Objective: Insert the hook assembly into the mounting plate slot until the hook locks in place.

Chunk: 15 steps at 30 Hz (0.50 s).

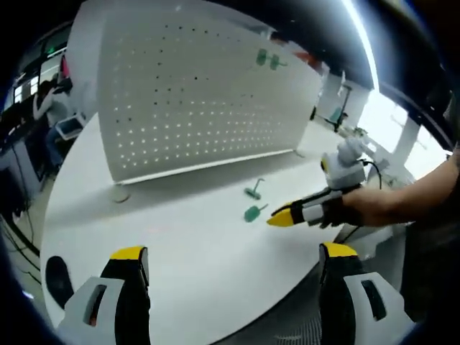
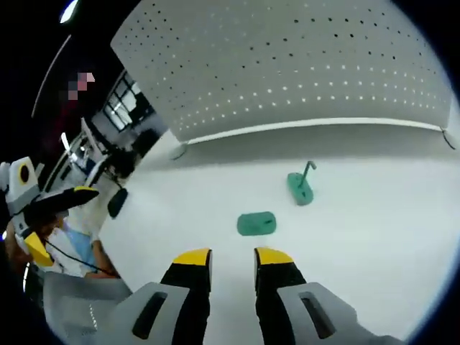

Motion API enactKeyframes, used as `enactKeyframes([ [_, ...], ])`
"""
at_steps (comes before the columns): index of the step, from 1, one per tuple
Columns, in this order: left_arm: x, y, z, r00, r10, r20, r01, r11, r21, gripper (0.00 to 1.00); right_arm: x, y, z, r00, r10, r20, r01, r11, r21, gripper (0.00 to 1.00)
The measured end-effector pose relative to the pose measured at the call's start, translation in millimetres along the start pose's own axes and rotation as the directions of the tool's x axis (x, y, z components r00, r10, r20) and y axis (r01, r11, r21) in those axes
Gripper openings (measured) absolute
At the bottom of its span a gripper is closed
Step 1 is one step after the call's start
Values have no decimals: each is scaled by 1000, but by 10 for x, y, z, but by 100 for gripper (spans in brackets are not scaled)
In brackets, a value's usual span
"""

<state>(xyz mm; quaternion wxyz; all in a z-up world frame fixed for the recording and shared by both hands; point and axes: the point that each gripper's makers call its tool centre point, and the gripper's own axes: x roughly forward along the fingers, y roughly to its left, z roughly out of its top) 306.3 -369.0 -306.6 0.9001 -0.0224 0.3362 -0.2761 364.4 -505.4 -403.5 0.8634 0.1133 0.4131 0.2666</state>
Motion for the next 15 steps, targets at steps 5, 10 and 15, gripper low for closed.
enactKeyframes([
  [5, 11, 41, -32, 1000, 12, -11, -13, 1000, -9, 100, 100, -15, 92, 1000, -9, 11, 9, 999, 34, 20],
  [10, 3, 70, -38, 1000, 21, -11, -22, 1000, -15, 100, 154, -19, 108, 1000, -21, 8, 20, 999, 36, 19],
  [15, -7, 96, -56, 999, 29, -13, -30, 999, -20, 100, 209, -94, 153, 999, -42, 13, 41, 997, 71, 18],
])
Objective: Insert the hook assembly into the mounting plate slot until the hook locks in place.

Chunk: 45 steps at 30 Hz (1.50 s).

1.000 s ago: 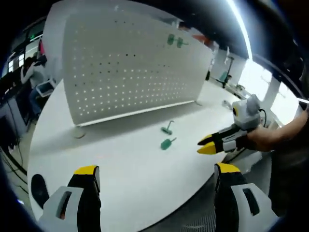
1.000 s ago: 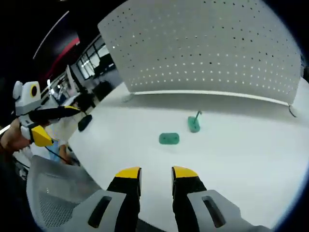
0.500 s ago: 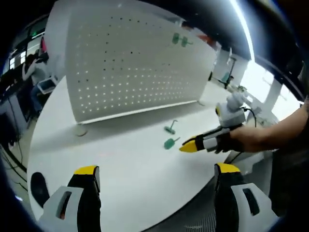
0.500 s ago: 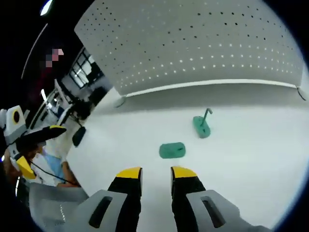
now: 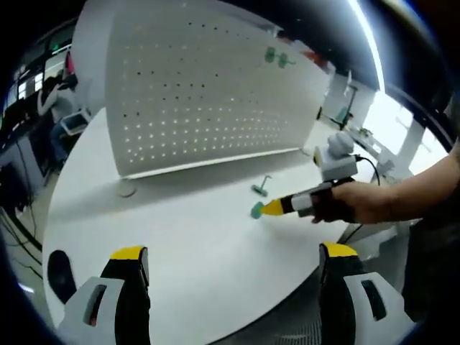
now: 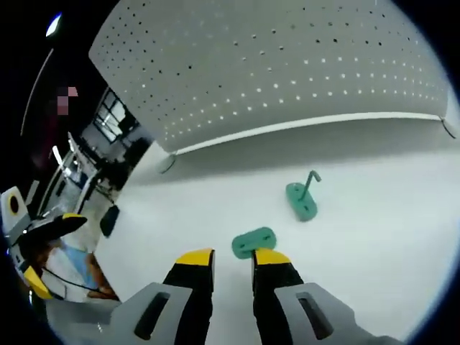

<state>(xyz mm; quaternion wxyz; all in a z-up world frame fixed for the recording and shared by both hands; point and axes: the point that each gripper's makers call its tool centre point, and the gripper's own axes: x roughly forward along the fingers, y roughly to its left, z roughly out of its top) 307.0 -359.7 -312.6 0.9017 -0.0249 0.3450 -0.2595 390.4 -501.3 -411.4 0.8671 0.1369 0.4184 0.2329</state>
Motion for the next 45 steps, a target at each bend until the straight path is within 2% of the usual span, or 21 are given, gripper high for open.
enactKeyframes([
  [5, -2, 8, -18, 1000, 2, -3, -2, 1000, -4, 100, 44, -41, 49, 1000, -15, -1, 15, 1000, 10, 17],
  [13, -3, 14, -31, 1000, 5, -4, -5, 1000, -9, 100, 129, -101, 53, 998, -54, -41, 53, 998, -21, 9],
  [25, -15, 22, -51, 1000, 7, -6, -7, 1000, -13, 100, 168, -206, 108, 992, -88, -87, 88, 996, -7, 6],
  [29, -18, 23, -46, 1000, 8, -4, -9, 1000, -14, 100, 157, -205, 125, 993, -83, -85, 83, 996, -13, 0],
  [31, -23, 22, -44, 1000, 9, -2, -9, 1000, -13, 100, 148, -209, 153, 992, -97, -78, 92, 994, -59, 0],
  [40, -42, 14, -8, 1000, 12, 4, -12, 1000, -7, 100, 128, -143, 163, 995, -75, -68, 70, 995, -68, 0],
  [45, -61, -1, 30, 1000, 14, 14, -14, 1000, -4, 100, 76, -91, 284, 998, -63, -17, 61, 992, -109, 0],
])
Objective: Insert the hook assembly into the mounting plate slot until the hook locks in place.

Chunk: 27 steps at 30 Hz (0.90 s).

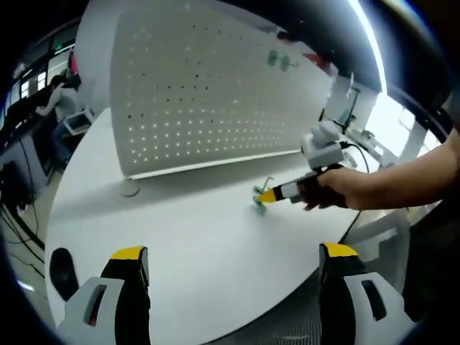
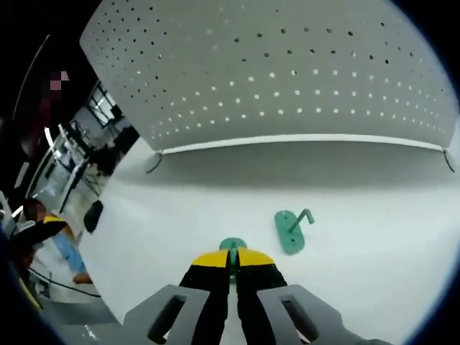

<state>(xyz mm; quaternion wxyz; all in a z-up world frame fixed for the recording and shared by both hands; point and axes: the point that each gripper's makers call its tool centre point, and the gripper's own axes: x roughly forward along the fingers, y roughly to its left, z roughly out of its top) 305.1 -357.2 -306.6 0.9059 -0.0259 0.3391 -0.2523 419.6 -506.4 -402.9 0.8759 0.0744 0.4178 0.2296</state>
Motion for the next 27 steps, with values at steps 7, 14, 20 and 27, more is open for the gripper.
enactKeyframes([
  [7, -35, -15, 60, 1000, 6, 14, -7, 1000, 8, 100, -132, 74, 246, 996, 0, 89, 7, 997, -80, 0],
  [14, -72, -10, 210, 999, 17, 46, -18, 1000, 21, 100, -318, 226, 517, 983, 28, 182, -1, 989, -146, 0],
  [20, -77, -39, 305, 998, 17, 62, -19, 999, 35, 100, -555, 422, 675, 962, 80, 261, -42, 988, -148, 0],
  [27, -41, -93, 413, 997, 14, 75, -18, 998, 53, 100, -879, 750, 803, 930, 152, 334, -86, 975, -205, 0],
])
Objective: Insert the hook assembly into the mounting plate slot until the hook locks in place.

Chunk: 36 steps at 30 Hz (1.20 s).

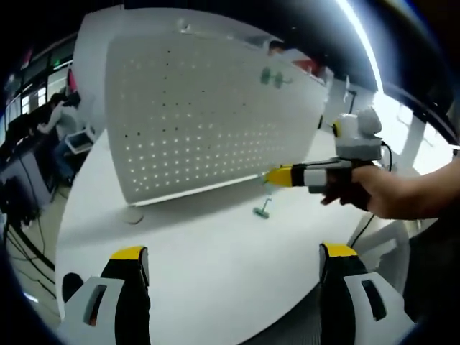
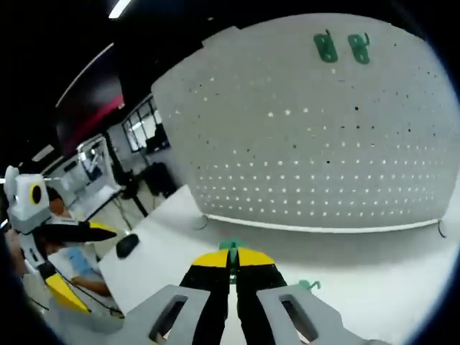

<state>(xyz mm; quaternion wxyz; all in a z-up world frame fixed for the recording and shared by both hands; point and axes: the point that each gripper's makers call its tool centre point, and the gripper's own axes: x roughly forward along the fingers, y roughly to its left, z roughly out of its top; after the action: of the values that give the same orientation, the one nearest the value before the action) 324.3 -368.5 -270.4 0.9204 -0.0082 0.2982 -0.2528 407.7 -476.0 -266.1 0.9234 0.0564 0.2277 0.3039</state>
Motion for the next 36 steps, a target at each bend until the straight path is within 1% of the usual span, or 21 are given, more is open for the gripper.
enactKeyframes([
  [1, 7, -4, 12, 1000, 0, 1, 0, 1000, 1, 100, -14, 22, 13, 1000, 4, -8, -4, 1000, -4, 0],
  [2, 16, -4, 22, 1000, 1, 2, -1, 1000, 1, 100, -42, 69, 41, 1000, 22, -5, -21, 1000, 10, 0],
  [4, 36, -24, 45, 1000, -8, 5, 8, 1000, 0, 100, -85, 124, 87, 1000, 31, 6, -31, 999, 10, 0],
  [6, 58, -41, 63, 1000, -10, 4, 10, 1000, 4, 99, -145, 242, 148, 998, 58, 23, -58, 998, -2, 0],
  [9, 74, -59, 93, 1000, -17, 9, 17, 1000, -1, 97, -231, 494, 223, 992, 118, 46, -117, 993, -13, 0],
  [11, 76, -70, 113, 1000, -23, 13, 23, 1000, -6, 94, -271, 639, 257, 987, 147, 58, -146, 989, -22, 0],
  [13, 69, -62, 152, 999, -27, 27, 27, 999, -21, 90, -288, 736, 272, 984, 169, 62, -168, 986, -23, 0],
  [14, 62, -61, 179, 999, -32, 39, 34, 998, -47, 87, -294, 788, 284, 981, 179, 68, -178, 984, -33, 0],
  [16, 53, -57, 202, 998, -39, 45, 41, 997, -62, 84, -307, 900, 305, 975, 206, 79, -203, 978, -44, 0],
  [20, 18, -42, 245, 998, -39, 54, 43, 997, -67, 71, -295, 1052, 302, 969, 234, 79, -229, 971, -67, 0],
  [22, -15, -36, 306, 996, -39, 81, 45, 996, -79, 66, -285, 1106, 295, 965, 249, 78, -244, 968, -67, 0],
  [24, -46, -49, 365, 992, -49, 118, 58, 996, -72, 59, -289, 1167, 311, 961, 263, 91, -256, 964, -74, 0],
  [25, -62, -60, 384, 990, -57, 131, 66, 996, -65, 53, -285, 1205, 298, 958, 273, 83, -266, 960, -89, 0],
  [27, -93, -71, 389, 988, -66, 140, 75, 995, -59, 44, -286, 1271, 292, 952, 297, 80, -290, 953, -90, 0],
  [28, -104, -81, 389, 987, -72, 142, 81, 995, -58, 39, -292, 1289, 300, 950, 299, 86, -291, 952, -97, 0],
  [30, -114, -101, 398, 986, -81, 149, 91, 994, -63, 35, -302, 1327, 312, 948, 304, 91, -290, 947, -138, 0],
  [33, -119, -113, 406, 985, -86, 152, 96, 993, -64, 32, -322, 1379, 318, 943, 317, 99, -303, 943, -137, 0],
  [34, -122, -129, 408, 984, -95, 151, 105, 993, -56, 30, -326, 1381, 322, 944, 313, 105, -296, 943, -150, 0],
  [36, -124, -152, 414, 983, -107, 152, 117, 991, -61, 27, -329, 1381, 338, 942, 317, 113, -299, 942, -150, 0],
])
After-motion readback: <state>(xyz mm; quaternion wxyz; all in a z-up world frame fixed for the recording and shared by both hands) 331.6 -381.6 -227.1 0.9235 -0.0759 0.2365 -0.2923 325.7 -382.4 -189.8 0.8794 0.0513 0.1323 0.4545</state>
